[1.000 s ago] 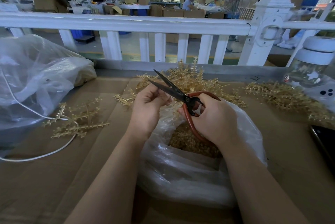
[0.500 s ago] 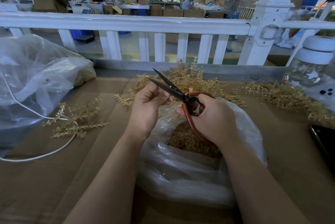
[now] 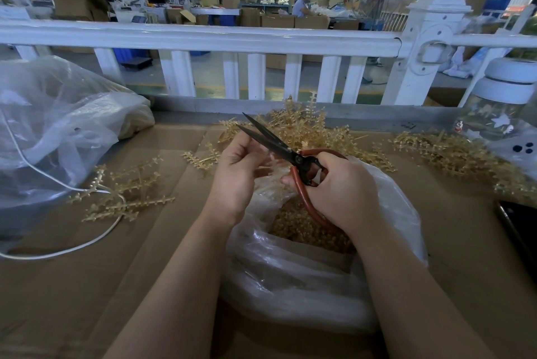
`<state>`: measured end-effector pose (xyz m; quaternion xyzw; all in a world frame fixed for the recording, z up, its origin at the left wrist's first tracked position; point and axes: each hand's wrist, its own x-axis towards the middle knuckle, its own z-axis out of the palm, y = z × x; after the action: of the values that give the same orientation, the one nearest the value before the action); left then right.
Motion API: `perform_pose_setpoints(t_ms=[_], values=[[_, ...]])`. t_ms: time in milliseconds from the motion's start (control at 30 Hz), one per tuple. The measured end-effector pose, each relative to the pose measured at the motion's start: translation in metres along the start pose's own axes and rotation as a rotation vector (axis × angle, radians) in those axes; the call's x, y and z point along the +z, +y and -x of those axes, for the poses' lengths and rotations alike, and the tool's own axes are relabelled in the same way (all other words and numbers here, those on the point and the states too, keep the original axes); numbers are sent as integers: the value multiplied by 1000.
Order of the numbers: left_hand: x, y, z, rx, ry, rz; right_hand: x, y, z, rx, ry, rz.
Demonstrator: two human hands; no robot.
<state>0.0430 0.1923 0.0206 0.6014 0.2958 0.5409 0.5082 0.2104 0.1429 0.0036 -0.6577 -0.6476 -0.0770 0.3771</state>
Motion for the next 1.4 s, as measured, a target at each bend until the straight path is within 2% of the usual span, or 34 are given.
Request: perform_pose_setpoints(t_ms=[167,333,467,600,1000,1100,1200,1400], values=[[-2,0,-1,-169,69,231,-1,-2,0,41,0,-31],[-7,6,-4,-241,120,466,-3,-1,-4,209,15,-389],[-4,7,-3,-238,111,470,-4,0,-9,358,22,-595],[-4,8,-4,-233,85,541,-8,-2,-11,412,-15,-718],[4,6,-2,-246,2,644,-11,-6,-12,460,-95,-785],[6,5,-1,-231,-25,607,-10,-4,-14,477,-98,-834],[5,2,-1,-236,-22,460,-11,-4,-12,498,-66,-905],[-2,-2,0,-438,-226,208,-13,-2,-11,520,24,-993]])
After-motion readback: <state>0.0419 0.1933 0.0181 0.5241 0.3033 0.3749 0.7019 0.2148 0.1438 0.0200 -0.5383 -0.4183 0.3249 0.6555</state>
